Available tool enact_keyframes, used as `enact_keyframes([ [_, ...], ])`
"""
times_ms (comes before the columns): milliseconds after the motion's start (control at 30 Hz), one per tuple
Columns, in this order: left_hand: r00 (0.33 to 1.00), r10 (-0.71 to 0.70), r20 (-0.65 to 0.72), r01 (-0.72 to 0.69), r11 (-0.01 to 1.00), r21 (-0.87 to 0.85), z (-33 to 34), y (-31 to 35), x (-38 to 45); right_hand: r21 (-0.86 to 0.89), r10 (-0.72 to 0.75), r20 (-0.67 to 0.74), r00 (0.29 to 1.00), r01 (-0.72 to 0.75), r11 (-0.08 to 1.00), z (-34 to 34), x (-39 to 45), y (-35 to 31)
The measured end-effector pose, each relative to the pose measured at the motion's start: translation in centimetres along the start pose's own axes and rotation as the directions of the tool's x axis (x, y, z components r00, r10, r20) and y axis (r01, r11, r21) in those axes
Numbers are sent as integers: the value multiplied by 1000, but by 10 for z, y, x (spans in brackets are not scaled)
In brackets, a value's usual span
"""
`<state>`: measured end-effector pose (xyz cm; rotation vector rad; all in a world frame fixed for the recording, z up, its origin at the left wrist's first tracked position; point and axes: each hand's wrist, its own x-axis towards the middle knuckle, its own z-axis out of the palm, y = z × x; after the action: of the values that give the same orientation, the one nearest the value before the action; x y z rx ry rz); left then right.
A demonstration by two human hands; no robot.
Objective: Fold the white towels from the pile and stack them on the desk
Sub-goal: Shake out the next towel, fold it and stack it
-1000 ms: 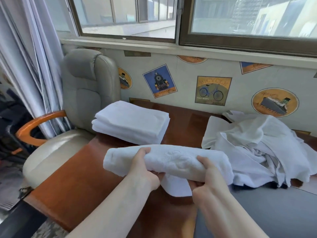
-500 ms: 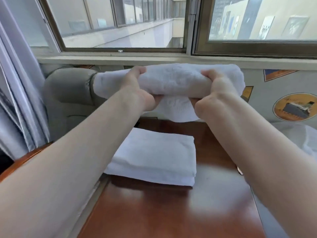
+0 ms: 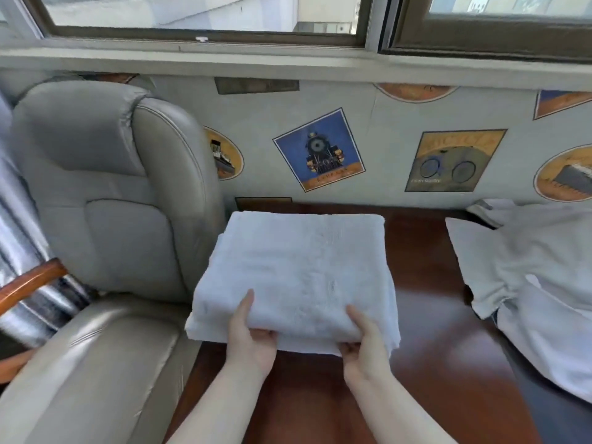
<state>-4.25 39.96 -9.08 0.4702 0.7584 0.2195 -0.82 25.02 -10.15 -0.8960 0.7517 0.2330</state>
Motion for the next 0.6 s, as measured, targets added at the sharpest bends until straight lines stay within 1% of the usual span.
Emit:
enact_keyframes([
  [100, 997, 37, -61, -36, 999, 8, -1, 9, 6, -32, -55, -34, 998, 54, 998, 3, 10, -11],
  [167, 989, 43, -139, -42, 999, 8, -4, 6, 3, -116, -104, -146, 984, 88, 989, 2, 5, -7],
  [200, 980, 60, -192, -58, 998, 14, -3, 4, 0, -160, -155, -214, 965, 122, 980, 1, 1, -5],
  [233, 954, 121, -273, -114, 993, 41, -4, 3, -2, -228, -260, -280, 924, 199, 953, 0, -4, -3],
  [267, 893, 250, -375, -221, 968, 120, -6, 3, -1, -314, -415, -328, 849, 317, 895, -2, -6, -5],
  [300, 779, 444, -443, -364, 895, 257, -7, 7, 0, -408, -588, -324, 741, 451, 794, -5, -6, -9],
  [333, 628, 672, -392, -513, 736, 442, -7, 12, -1, -503, -758, -258, 599, 587, 634, -7, -7, -14],
  [367, 478, 859, -184, -629, 481, 611, -5, 13, -1, -554, -876, -109, 471, 702, 447, -3, -7, -17],
  [400, 390, 909, 147, -683, 178, 708, 1, 10, -1, -560, -912, 129, 389, 787, 257, 7, -7, -17],
  [433, 395, 782, 481, -659, -124, 742, 9, 3, 2, -556, -825, 438, 356, 829, 62, 19, -6, -14],
  [467, 490, 539, 685, -560, -408, 721, 18, -5, 7, -564, -589, 718, 371, 806, -179, 34, -6, -8],
  [500, 607, 324, 726, -428, -636, 642, 23, -12, 14, -525, -313, 850, 424, 736, -427, 43, 0, -2],
  [533, 711, 206, 673, -317, -760, 568, 27, -14, 23, -481, -128, 851, 508, 659, -579, 46, 12, -2],
  [567, 774, 175, 609, -253, -796, 550, 28, -10, 33, -489, -70, 802, 593, 586, -646, 46, 26, -9],
  [600, 811, 196, 551, -209, -783, 586, 28, 0, 42, -556, -115, 743, 660, 512, -655, 44, 39, -23],
])
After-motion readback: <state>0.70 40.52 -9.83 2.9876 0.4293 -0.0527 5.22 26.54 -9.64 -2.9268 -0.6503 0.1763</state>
